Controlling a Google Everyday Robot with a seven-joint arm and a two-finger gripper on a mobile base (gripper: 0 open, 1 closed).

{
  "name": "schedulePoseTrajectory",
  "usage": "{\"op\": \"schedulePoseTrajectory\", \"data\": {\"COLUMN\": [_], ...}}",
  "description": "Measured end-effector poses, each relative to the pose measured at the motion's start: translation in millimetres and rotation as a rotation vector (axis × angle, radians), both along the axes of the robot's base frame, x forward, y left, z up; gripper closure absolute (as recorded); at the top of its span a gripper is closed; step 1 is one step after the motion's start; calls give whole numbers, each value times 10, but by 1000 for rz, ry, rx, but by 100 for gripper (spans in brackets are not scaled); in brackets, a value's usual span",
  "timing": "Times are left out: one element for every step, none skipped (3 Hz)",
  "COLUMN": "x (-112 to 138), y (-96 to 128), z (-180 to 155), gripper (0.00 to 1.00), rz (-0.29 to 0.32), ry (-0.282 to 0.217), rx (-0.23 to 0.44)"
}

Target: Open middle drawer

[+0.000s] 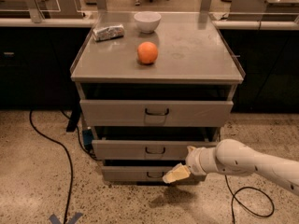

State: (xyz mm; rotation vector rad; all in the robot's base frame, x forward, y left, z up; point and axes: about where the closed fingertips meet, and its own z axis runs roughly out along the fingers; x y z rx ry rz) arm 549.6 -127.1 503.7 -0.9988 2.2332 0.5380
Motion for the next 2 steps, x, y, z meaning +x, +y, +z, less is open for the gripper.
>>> {"op": "schedulePoseTrajectory", "data": {"x": [45,121], "y": [-134,-312], "z": [-191,-395], "gripper": [0,0], "rz": [-53,-157], "ry": [6,8], "rx": [-134,-236]}}
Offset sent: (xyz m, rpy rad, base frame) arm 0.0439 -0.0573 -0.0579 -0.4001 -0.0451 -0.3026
